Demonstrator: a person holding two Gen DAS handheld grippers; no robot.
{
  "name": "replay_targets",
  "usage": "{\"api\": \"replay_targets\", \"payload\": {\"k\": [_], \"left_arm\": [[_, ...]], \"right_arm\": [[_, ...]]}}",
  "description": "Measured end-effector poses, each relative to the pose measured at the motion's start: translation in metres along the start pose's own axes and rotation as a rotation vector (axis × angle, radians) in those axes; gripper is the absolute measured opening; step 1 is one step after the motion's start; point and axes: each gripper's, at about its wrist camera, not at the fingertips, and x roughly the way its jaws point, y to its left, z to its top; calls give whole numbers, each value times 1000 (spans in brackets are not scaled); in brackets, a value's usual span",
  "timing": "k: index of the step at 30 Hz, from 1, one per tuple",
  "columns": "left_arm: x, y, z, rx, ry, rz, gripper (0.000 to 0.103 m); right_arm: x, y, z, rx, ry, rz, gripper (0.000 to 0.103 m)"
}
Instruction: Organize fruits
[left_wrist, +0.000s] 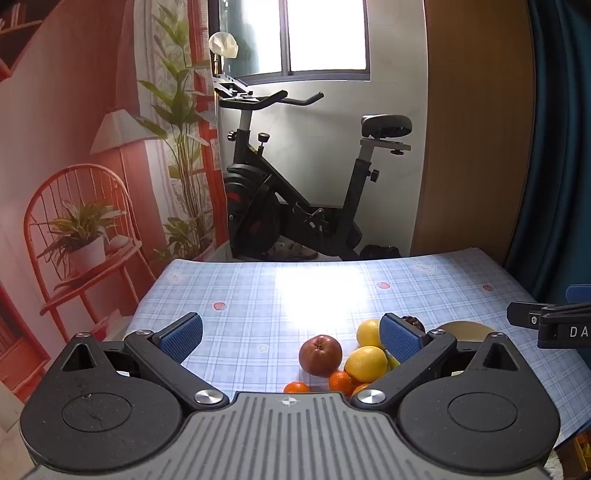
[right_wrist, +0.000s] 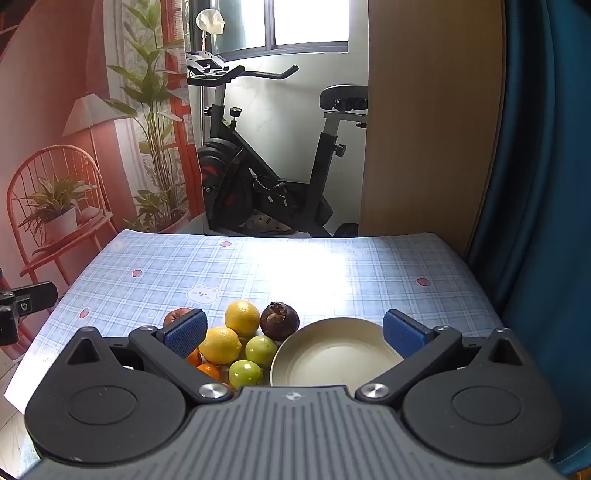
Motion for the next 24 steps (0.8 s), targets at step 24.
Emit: {"api": "replay_targets", "payload": {"k": [24], "left_arm": [[-9, -8, -2, 12, -33, 19, 103]], "right_arm": [[-1, -3, 1, 1, -8, -8, 103]]}}
